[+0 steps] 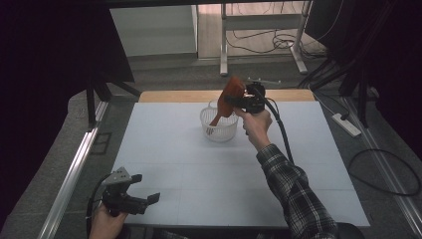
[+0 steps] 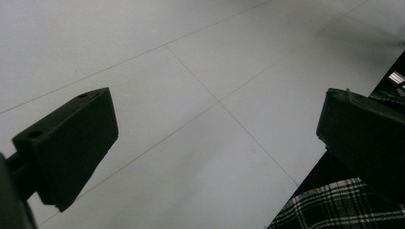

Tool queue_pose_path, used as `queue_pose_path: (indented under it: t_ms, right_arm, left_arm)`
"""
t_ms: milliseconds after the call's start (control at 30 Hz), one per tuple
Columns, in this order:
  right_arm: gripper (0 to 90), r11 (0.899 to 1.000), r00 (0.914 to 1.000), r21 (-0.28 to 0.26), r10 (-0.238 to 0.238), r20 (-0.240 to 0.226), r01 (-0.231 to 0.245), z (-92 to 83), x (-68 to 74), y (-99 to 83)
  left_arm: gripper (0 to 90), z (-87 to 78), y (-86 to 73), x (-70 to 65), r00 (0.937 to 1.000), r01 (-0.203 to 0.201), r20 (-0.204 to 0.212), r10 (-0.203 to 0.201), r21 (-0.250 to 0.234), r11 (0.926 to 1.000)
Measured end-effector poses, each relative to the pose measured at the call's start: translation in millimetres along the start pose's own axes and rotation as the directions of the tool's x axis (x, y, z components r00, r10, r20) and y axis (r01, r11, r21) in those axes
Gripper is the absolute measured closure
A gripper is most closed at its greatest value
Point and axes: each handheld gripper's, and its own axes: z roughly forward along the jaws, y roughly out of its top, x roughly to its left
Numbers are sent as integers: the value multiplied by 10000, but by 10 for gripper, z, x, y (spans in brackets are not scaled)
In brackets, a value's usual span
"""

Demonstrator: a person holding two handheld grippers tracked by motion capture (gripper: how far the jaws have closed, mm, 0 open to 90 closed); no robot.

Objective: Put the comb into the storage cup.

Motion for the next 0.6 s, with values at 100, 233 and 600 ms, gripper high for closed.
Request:
queue_pose_path:
  t_ms: [100, 233, 600]
  right_arm:
    - [530, 10000, 10000, -30, -30, 38, 30, 16, 6, -28]
    - [529, 9999, 9999, -82, -66, 82, 67, 19, 12, -52]
    - [525, 9995, 9991, -149, -286, 310, 291, -13, 43, -107]
  left_arm:
    - [2, -1, 0, 2, 10000, -1, -2, 1, 8, 10000]
    - [2, -2, 0, 3, 10000, 16, 1, -16, 11, 10000]
    - [2, 2, 0, 11, 9999, 109, 22, -109, 34, 9999]
